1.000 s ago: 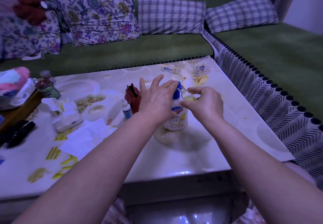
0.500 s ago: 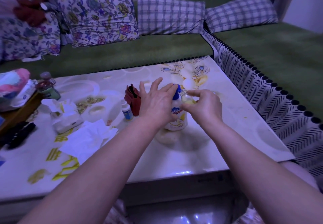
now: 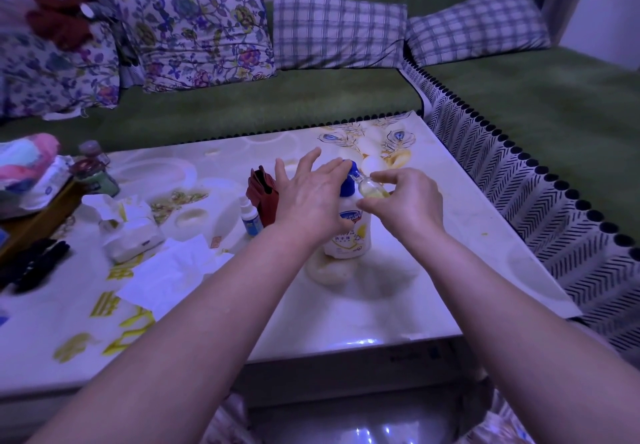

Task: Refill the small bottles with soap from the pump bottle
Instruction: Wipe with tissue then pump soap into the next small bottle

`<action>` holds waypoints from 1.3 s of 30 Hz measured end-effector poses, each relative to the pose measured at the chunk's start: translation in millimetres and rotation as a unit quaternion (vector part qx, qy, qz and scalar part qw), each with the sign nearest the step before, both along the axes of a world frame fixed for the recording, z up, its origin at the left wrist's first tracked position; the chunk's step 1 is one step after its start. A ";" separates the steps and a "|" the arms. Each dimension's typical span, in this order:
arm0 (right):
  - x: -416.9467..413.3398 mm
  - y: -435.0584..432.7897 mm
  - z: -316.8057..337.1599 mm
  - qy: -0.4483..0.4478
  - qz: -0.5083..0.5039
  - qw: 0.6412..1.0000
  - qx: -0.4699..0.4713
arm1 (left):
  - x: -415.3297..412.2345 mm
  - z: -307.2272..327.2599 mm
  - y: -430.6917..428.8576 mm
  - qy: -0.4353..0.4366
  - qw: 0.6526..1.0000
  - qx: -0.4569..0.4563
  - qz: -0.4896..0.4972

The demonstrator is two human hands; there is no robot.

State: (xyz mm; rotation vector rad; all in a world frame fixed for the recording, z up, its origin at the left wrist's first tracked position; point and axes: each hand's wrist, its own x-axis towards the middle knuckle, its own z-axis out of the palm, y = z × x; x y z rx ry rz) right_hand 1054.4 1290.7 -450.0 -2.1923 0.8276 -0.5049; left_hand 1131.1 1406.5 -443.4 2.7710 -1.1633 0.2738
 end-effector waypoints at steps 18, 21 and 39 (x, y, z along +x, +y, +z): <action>1.3 1.7 -1.6 0.000 -0.006 1.000 0.005 | -0.2 1.3 0.4 0.000 1.000 0.011 0.000; 1.8 2.0 -2.0 -0.002 -0.007 1.000 0.004 | 0.1 1.9 0.4 -0.003 1.000 0.013 -0.002; 1.0 2.4 -1.3 -0.001 -0.005 1.000 -0.003 | 0.5 1.1 -0.7 -0.022 0.999 0.023 -0.005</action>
